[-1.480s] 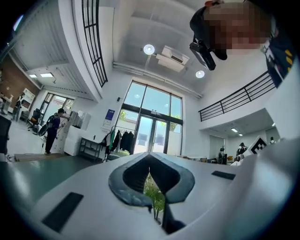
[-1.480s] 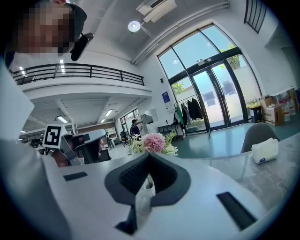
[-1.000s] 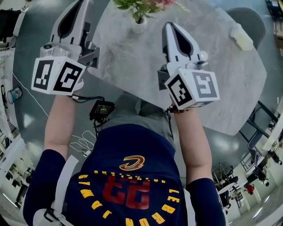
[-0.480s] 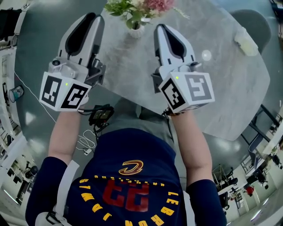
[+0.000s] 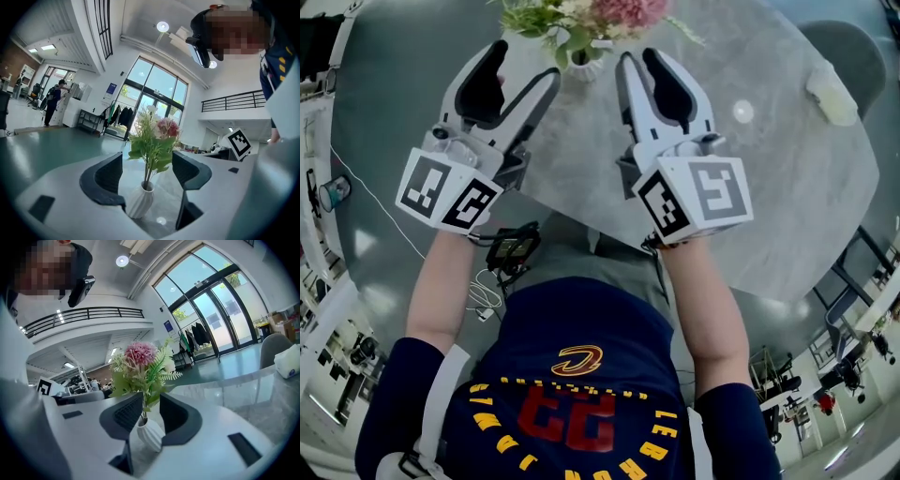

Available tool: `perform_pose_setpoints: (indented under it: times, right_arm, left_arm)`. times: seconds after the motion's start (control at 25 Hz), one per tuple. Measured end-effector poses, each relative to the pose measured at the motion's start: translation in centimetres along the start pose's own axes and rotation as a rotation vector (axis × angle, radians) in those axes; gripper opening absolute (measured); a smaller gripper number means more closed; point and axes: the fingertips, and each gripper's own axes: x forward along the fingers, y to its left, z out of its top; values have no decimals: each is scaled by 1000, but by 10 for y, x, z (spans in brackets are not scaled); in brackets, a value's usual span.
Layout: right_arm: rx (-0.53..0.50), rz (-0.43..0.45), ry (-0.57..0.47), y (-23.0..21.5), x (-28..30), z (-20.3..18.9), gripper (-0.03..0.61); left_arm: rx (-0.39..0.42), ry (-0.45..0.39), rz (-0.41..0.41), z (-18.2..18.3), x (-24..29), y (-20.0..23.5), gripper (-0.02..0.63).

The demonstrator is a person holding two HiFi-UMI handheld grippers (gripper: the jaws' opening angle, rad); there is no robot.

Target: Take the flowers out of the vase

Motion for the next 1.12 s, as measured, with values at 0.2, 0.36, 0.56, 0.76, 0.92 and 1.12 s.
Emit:
perform_pose_setpoints:
  times: [0.2, 0.36, 0.56, 0.76, 0.92, 1.12]
  right_arm:
    - [21, -6, 22, -7, 1, -18, 106]
    - [33, -22, 27, -11, 1, -25, 106]
    - [43, -35, 26, -14, -6, -26, 106]
    - [53, -51, 24, -19, -15, -27, 106]
    - [58, -53, 28, -19, -20, -30, 106]
    - [55, -48, 32, -19, -23, -31, 106]
  left_arm:
    - [49, 149, -56, -42, 10, -5, 318]
    - [74, 188, -68, -53, 26, -6, 318]
    - [63, 190, -69, -54, 41, -7, 318]
    - [114, 218, -79, -58, 55, -10, 314]
    - [135, 235, -75, -61, 62, -10, 313]
    - [138, 218, -56, -56, 62, -7, 288]
